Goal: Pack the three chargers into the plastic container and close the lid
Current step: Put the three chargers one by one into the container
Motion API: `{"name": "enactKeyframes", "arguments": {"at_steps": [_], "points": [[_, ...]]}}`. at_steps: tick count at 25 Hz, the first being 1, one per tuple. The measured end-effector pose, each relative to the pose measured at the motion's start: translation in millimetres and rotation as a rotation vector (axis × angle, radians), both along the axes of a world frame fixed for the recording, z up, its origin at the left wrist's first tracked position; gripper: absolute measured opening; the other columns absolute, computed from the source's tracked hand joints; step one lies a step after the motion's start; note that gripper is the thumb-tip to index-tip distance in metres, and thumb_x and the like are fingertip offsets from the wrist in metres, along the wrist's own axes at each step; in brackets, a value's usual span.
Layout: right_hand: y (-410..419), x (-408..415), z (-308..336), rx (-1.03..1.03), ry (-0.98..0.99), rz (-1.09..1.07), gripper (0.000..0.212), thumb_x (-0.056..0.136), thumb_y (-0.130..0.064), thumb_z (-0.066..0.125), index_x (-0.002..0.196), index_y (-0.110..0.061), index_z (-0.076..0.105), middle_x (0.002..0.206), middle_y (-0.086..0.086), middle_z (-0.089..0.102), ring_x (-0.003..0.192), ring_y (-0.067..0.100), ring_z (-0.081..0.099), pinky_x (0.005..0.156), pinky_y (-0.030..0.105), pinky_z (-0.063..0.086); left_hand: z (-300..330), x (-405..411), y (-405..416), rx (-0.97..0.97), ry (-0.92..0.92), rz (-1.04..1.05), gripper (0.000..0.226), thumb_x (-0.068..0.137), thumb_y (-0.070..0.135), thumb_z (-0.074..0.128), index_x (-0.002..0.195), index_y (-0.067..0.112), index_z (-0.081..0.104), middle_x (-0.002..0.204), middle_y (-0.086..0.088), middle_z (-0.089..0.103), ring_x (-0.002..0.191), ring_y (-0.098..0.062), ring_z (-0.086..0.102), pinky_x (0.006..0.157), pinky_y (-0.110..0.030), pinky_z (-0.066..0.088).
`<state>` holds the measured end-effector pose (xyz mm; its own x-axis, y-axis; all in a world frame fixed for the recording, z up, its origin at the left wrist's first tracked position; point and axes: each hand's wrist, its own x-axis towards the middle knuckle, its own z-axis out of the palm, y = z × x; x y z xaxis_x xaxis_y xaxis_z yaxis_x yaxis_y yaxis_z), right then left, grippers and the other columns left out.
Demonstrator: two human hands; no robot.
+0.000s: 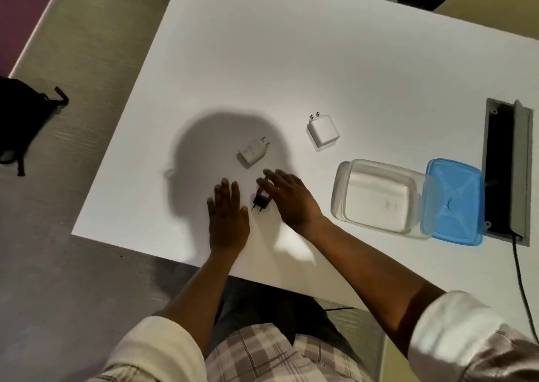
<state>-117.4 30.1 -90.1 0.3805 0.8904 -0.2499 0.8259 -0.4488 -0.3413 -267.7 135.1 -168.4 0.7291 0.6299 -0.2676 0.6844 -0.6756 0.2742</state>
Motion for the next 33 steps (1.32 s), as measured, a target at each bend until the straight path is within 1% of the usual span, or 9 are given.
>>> {"name": "enactKeyframes", "arguments": {"at_steps": [3, 5, 9, 12, 15, 21, 23, 27, 33], "points": [[9.1, 4.6, -9.7, -0.122, -0.029, 0.107, 0.058, 0.096, -0.001, 0.047, 0.148, -0.023, 0.037, 0.161, 0.006, 0.027, 0.149, 0.032, 0.022, 0.119, 0.043, 0.024, -12.2, -0.2, -7.3, 0.081, -0.022, 0.018, 0.065, 0.103, 0.039, 0.025, 0.161, 0.017, 0.003, 0.17, -0.012, 0.0, 0.157, -0.031, 0.003, 0.127, -0.05, 0.008], [10.6, 4.0, -13.7, -0.112, -0.065, 0.083, 0.054, 0.092, 0.001, 0.052, 0.142, -0.018, 0.047, 0.153, 0.012, 0.04, 0.141, 0.037, 0.033, 0.113, 0.044, 0.033, -19.8, -1.0, -8.0, 0.101, -0.057, 0.041, 0.065, 0.103, 0.042, 0.019, 0.161, 0.018, 0.002, 0.17, -0.01, 0.001, 0.157, -0.03, 0.004, 0.128, -0.05, 0.008], [4.5, 2.4, -15.0, -0.044, -0.088, -0.061, 0.039, 0.08, 0.006, 0.052, 0.116, -0.004, 0.062, 0.107, 0.017, 0.063, 0.098, 0.039, 0.056, 0.079, 0.043, 0.047, -29.4, -2.1, -7.4, 0.114, -0.09, 0.064, 0.066, 0.101, 0.044, 0.017, 0.161, 0.019, 0.003, 0.17, -0.008, 0.003, 0.158, -0.027, 0.004, 0.128, -0.049, 0.008], [-2.8, 2.6, -8.8, 0.002, -0.105, -0.139, 0.027, 0.073, 0.01, 0.05, 0.095, 0.001, 0.062, 0.086, 0.018, 0.062, 0.078, 0.04, 0.056, 0.061, 0.039, 0.035, -29.6, -2.2, -9.0, 0.131, -0.08, 0.062, 0.066, 0.101, 0.042, 0.022, 0.161, 0.018, 0.005, 0.17, -0.009, 0.005, 0.158, -0.028, 0.005, 0.128, -0.049, 0.01], [-6.1, 2.4, 4.6, -0.038, -0.035, -0.303, 0.018, 0.08, -0.008, 0.055, 0.097, -0.006, 0.058, 0.09, 0.012, 0.063, 0.081, 0.035, 0.058, 0.061, 0.035, 0.037, -27.9, -1.3, -7.8, 0.115, -0.069, 0.067, 0.067, 0.101, 0.041, 0.027, 0.161, 0.017, 0.008, 0.17, -0.009, 0.006, 0.157, -0.028, 0.005, 0.128, -0.05, 0.011], [-56.8, 19.4, 51.8, 0.158, 0.143, -0.787, 0.037, 0.069, -0.051, 0.066, 0.091, -0.023, 0.057, 0.085, -0.002, 0.07, 0.076, 0.024, 0.067, 0.063, 0.032, 0.052, -28.1, -3.2, -8.7, 0.112, -0.095, 0.07, 0.067, 0.1, 0.037, 0.031, 0.161, 0.017, 0.01, 0.169, -0.009, 0.008, 0.157, -0.029, 0.008, 0.127, -0.051, 0.011], [-83.1, 36.3, 59.5, 0.154, 0.148, -0.923, 0.041, 0.067, -0.054, 0.069, 0.091, -0.022, 0.059, 0.081, -0.004, 0.069, 0.075, 0.022, 0.067, 0.065, 0.032, 0.052, -27.5, -2.3, -8.8, 0.113, -0.094, 0.069, 0.067, 0.1, 0.037, 0.03, 0.161, 0.017, 0.01, 0.169, -0.009, 0.009, 0.157, -0.029, 0.008, 0.127, -0.051, 0.01], [-125.0, 65.7, 47.6, 0.079, 0.175, -1.105, 0.042, 0.068, -0.053, 0.074, 0.087, -0.021, 0.055, 0.072, -0.013, 0.057, 0.074, 0.018, 0.06, 0.053, 0.023, 0.036, -27.7, -2.5, -8.5, 0.107, -0.102, 0.075, 0.068, 0.099, 0.037, 0.031, 0.161, 0.017, 0.01, 0.169, -0.01, 0.01, 0.157, -0.03, 0.01, 0.128, -0.049, 0.008], [-136.2, 79.0, -5.7, 0.004, 0.295, -1.244, 0.052, 0.068, -0.049, 0.078, 0.097, -0.009, 0.063, 0.086, -0.001, 0.065, 0.086, 0.023, 0.064, 0.061, 0.026, 0.039, -28.9, -1.6, -9.3, 0.116, -0.116, 0.075, 0.067, 0.099, 0.038, 0.029, 0.161, 0.017, 0.011, 0.169, -0.009, 0.011, 0.157, -0.029, 0.009, 0.128, -0.047, 0.006]]}}
